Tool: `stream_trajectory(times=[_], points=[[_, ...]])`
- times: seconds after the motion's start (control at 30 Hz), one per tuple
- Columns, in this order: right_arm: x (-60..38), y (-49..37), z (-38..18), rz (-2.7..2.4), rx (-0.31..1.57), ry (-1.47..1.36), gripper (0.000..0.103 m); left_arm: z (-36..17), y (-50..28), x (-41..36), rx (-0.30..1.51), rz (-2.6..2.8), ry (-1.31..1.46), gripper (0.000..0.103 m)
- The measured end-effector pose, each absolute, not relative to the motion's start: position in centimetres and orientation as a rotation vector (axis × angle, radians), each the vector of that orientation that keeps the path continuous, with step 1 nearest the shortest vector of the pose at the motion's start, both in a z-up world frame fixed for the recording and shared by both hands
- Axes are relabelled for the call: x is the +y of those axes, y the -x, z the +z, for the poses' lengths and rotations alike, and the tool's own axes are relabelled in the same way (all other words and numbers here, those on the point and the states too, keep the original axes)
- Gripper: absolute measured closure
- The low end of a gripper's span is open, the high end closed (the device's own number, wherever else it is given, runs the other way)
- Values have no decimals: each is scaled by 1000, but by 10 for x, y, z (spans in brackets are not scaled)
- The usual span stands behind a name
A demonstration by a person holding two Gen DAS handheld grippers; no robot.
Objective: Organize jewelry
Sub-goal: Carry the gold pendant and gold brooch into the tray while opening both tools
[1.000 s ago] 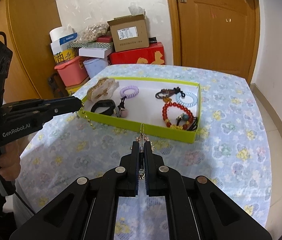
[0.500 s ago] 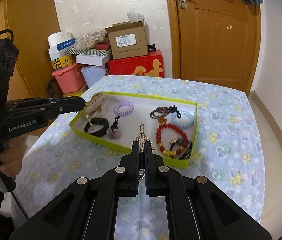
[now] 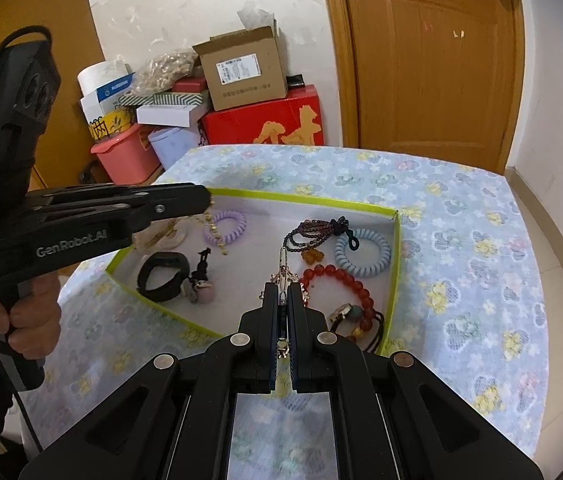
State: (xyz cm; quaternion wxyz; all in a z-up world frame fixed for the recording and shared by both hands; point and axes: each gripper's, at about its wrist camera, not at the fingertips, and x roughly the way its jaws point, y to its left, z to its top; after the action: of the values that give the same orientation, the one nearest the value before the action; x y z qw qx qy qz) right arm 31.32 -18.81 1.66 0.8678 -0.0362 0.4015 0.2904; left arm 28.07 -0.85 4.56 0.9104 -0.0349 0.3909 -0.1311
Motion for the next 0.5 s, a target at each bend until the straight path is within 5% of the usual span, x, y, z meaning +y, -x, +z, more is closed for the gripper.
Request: stream_trajectory(times=[0.5], points=[[-180, -335, -15, 610, 908, 74, 99, -5, -318, -10, 934, -285, 88, 93]])
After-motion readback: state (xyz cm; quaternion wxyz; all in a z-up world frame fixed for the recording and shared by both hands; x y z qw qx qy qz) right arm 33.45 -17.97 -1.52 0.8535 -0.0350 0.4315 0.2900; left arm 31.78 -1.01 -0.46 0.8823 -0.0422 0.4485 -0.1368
